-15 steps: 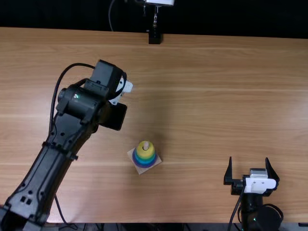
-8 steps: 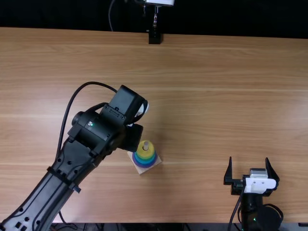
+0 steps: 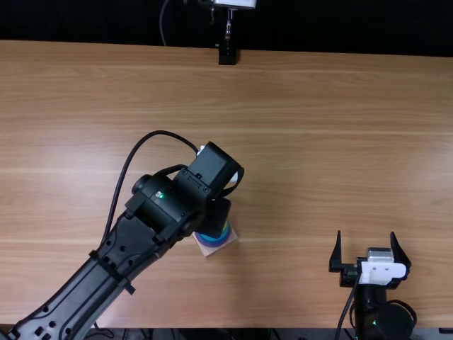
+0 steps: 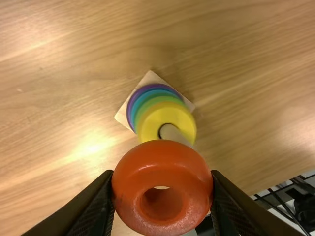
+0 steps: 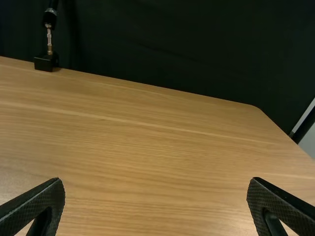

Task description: Build the Hanoi tower: stack the rings onto the peg from bottom to top in this color order: purple, dark blue, light blue, dark green, light green, yellow, orange.

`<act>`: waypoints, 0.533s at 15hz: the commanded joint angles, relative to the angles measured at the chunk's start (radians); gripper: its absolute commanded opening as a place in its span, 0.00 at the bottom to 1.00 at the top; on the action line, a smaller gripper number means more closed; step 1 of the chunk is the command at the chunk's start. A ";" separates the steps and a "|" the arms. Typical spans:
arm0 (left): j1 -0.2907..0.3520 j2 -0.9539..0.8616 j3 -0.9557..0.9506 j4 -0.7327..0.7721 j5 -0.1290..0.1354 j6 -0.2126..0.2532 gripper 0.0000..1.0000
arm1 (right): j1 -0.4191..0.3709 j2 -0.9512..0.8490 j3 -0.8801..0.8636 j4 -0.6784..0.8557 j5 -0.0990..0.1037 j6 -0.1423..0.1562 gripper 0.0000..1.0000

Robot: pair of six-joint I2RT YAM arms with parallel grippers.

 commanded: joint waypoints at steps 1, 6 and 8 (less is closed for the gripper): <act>-0.012 0.028 0.051 -0.001 0.002 -0.015 0.00 | -0.011 -0.012 -0.016 -0.008 0.011 -0.003 1.00; -0.025 0.052 0.066 -0.001 0.000 -0.041 0.00 | -0.011 -0.012 -0.016 -0.008 0.011 -0.003 1.00; -0.025 0.064 0.066 0.001 0.002 -0.039 0.00 | -0.011 -0.012 -0.018 -0.008 0.011 -0.003 1.00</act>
